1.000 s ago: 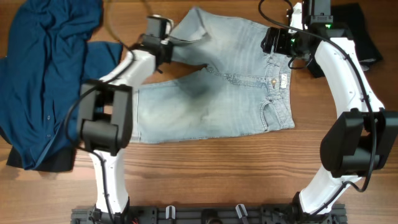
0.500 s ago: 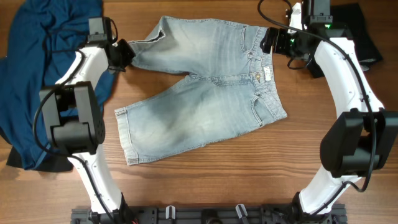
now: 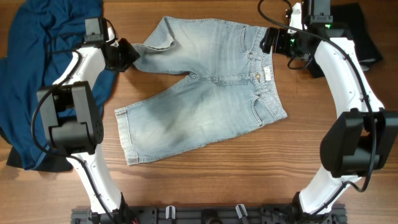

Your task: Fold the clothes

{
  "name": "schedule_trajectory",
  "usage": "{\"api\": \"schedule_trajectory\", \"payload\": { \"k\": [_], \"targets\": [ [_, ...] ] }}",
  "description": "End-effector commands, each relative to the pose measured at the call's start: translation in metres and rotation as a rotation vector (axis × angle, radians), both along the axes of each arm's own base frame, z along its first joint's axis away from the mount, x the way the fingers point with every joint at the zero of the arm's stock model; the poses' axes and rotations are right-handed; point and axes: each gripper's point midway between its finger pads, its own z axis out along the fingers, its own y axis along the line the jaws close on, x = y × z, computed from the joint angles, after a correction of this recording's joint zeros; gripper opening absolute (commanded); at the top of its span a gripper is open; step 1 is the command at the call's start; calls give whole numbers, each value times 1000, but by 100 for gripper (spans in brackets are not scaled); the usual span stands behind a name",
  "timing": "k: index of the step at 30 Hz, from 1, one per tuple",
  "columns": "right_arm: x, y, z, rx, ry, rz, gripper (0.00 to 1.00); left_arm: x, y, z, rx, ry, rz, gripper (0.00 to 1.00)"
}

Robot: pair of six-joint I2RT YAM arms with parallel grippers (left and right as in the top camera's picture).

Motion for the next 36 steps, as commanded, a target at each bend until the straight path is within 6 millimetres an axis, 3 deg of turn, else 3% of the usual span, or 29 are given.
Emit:
{"api": "schedule_trajectory", "payload": {
  "k": [1,3,10,13,15,18,22,26,36],
  "targets": [
    [0,6,0,-2,-6,48,99,1,15,15,177,-91,-181,64],
    [-1,7,-1,-2,-3,49,99,0,15,20,211,-115,-242,75],
    [-3,7,-4,-1,6,49,99,0,-8,62,411,-275,-548,96],
    [-5,9,-6,11,14,56,99,6,-20,86,527,-340,-602,98],
    [-5,9,-6,12,14,56,99,10,-39,105,578,-421,-674,100],
    [-5,9,-6,12,16,55,99,13,-67,115,641,-508,-801,100],
    [-5,9,-6,12,17,56,99,11,-93,102,782,-529,-993,100],
    [-5,9,-6,11,17,56,99,17,-85,80,929,-454,-1033,100],
    [-7,9,-7,12,24,55,99,28,-75,34,995,-400,-1103,100]
  ]
}}
